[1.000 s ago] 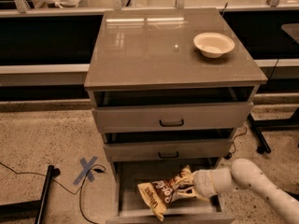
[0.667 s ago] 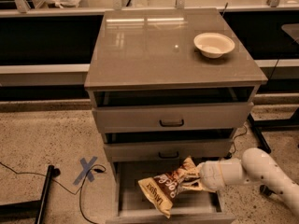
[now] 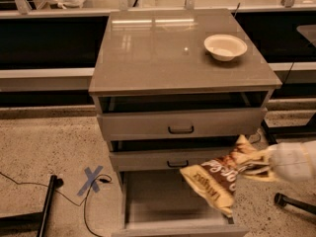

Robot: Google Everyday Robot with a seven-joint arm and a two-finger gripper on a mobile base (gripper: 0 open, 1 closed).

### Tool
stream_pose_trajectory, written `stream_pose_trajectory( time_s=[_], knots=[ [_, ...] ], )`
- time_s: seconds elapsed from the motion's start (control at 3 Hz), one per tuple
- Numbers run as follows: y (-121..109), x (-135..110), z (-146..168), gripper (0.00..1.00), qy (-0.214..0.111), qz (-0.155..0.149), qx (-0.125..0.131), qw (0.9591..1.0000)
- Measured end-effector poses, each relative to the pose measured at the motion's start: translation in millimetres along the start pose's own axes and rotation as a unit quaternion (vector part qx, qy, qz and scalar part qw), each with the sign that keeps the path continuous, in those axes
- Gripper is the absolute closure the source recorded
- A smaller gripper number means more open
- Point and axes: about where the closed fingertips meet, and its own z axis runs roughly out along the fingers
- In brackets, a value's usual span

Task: Pick brown chip bag from bottom drawer and place on counter

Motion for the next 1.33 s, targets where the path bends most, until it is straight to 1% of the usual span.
stream_pose_trajectory(
  time_s=[0.33,0.67,1.0,1.33],
  knots=[
    [-24,-45,-114,1.0,0.025,-0.004,0.007,0.9997],
    [-23,-45,-116,1.0,0.02,-0.008,0.005,0.9997],
    [-23,-45,-114,1.0,-0.006,0.011,0.026,0.9996],
    [-65,-72,-82,1.0,-0.054,-0.019,0.035,0.9978]
  ],
)
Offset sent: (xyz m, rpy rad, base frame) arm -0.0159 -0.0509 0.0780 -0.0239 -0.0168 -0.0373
